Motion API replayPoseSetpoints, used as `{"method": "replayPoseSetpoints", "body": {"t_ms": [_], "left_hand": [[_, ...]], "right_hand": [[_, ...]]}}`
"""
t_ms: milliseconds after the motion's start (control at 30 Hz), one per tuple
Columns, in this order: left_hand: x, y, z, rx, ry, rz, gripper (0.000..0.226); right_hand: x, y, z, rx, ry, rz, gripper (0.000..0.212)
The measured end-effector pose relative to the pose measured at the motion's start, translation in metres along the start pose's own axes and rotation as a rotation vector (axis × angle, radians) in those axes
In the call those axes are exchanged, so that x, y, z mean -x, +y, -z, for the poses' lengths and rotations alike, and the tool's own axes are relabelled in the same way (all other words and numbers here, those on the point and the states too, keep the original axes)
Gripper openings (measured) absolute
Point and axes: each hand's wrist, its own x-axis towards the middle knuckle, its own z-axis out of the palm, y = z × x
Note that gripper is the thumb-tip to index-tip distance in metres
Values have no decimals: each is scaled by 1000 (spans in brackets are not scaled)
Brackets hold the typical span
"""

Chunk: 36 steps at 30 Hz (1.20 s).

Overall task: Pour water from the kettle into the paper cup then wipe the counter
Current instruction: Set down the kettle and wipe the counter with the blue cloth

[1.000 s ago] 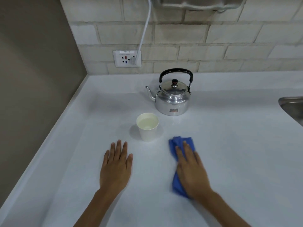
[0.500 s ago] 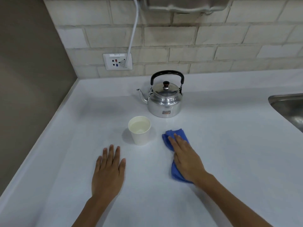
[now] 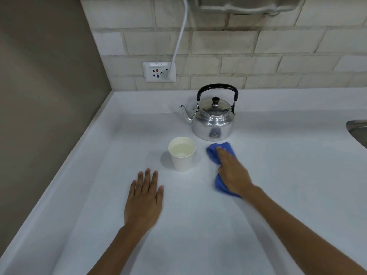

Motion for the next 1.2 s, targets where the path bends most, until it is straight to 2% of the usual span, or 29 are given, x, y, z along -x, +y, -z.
{"method": "replayPoseSetpoints", "body": {"t_ms": [133,233,300,400,467,500,700,767,1100,1133,1200], "left_hand": [[0,2,0,8,6,5,54],[0,2,0,-4,3,5,54],[0,1,-2,-2,9,1,54],[0,0,-4,-8,18,-4,55],[-1,-1,-4,-10,19,-4,55],[0,-2,-4,-8,18,-4,55],[0,-1,-1,12,26,-5,54],[0,-1,-1,18,20,-1,54],[-1,1,-1,-10,-13,10,55],[-1,1,1,-4,-29,15,55],[-2,2,8,31,-60,30,54]], "right_hand": [[-35,40,31,-3,40,-230,51],[-39,24,23,33,69,-293,53],[-24,3,9,42,72,-254,56],[16,-21,-14,61,33,-38,55],[30,-15,-9,52,-6,91,53],[30,-6,1,51,-20,96,52],[21,54,47,21,31,-296,51],[24,42,38,54,42,-312,51],[107,-127,-37,9,84,-36,62],[107,-131,-41,-15,94,-17,59],[96,-129,-32,-198,9,-49,51]]}}
